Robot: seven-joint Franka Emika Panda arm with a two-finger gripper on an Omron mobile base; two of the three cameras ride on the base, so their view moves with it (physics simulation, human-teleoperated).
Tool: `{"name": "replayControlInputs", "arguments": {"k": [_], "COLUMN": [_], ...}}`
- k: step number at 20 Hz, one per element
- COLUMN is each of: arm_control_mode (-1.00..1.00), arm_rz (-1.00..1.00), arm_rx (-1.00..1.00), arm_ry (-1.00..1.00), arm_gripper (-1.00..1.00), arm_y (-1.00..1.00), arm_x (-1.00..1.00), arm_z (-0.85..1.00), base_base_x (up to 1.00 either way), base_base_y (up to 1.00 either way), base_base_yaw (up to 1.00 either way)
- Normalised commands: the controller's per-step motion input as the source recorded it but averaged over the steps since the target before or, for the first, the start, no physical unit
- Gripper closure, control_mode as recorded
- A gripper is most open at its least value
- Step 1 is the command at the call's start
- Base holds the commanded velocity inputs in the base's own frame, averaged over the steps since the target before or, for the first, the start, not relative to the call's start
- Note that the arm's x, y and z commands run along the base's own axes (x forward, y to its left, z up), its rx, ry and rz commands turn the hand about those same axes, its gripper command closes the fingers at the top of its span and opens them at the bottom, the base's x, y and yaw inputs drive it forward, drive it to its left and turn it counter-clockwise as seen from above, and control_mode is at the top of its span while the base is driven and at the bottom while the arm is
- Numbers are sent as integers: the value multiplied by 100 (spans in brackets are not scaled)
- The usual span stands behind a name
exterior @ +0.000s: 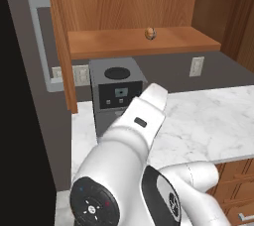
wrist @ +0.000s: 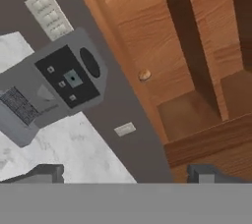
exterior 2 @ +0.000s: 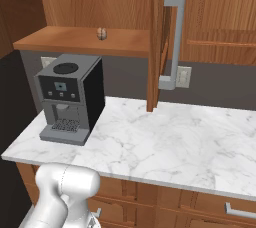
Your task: Pick the tangerine from the counter and place it in the cabinet. Then close the cabinet.
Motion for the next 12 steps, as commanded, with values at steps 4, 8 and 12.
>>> {"name": "replayControlInputs", "arguments": {"k": [4, 8, 12], "arm_control_mode": [-100, -100, -100], "arm_rz": [-2, -3, -6], "arm_rx": [-21, -23, -25], "arm_ry": [10, 12, 6], "arm_gripper": [-100, -100, -100], "arm_y": [62, 67, 81], "arm_x": [-4, 0, 0], "arm_z": [0, -3, -11], "base_base_x": [0, 0, 0], "base_base_y": [0, 0, 0], "base_base_yaw": [0, 0, 0]}}
